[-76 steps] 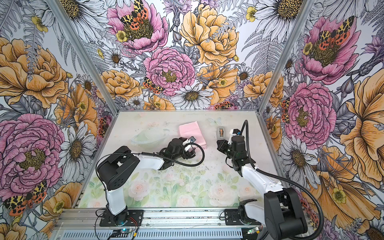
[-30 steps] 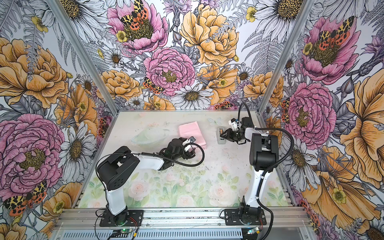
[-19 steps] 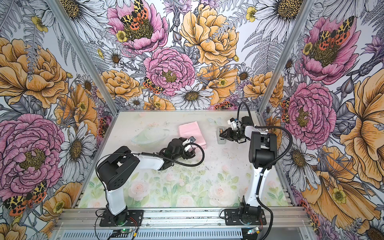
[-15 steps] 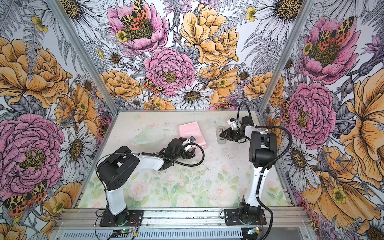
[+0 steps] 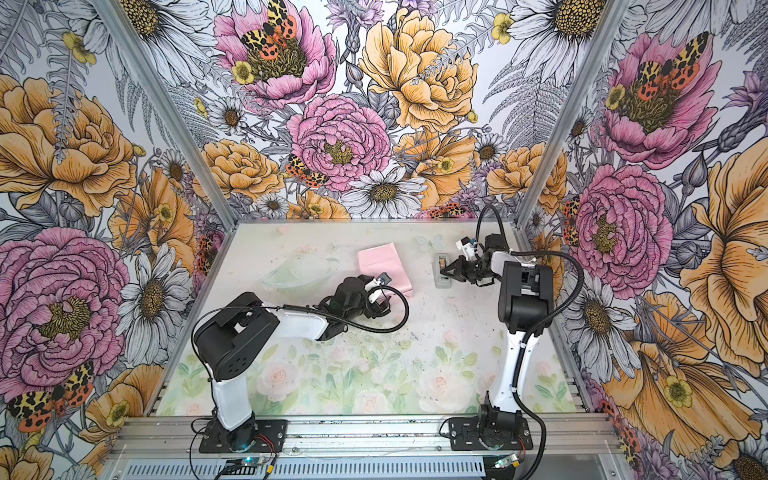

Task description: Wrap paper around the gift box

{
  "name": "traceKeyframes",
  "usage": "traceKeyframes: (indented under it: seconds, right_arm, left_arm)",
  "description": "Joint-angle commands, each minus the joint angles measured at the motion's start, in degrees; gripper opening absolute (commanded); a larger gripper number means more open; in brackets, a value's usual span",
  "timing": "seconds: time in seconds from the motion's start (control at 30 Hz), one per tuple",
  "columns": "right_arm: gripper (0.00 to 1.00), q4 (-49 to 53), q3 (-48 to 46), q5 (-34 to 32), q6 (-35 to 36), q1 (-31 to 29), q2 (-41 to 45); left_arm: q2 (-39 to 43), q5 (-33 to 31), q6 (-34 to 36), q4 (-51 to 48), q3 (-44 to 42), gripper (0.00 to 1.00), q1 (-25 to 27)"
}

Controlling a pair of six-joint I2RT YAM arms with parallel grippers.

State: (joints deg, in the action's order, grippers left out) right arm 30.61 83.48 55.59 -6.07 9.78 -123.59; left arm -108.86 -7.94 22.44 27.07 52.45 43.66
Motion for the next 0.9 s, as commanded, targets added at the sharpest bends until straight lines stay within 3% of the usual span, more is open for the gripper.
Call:
traceKeyframes:
  seconds: [0.0, 0.87]
  right_arm:
    - [0.0, 1.47, -0.21, 3.18, 0.32, 0.01, 1.52]
    - [0.0, -2.68, -10.28, 8.45, -8.24, 0.76, 12.14]
  left_arm:
    - [-0.74, -0.18, -2.53, -9.32, -1.65, 0.81, -0.42]
    - [-0.26, -0.31, -2.57, -9.4, -1.91, 0.81, -0.49]
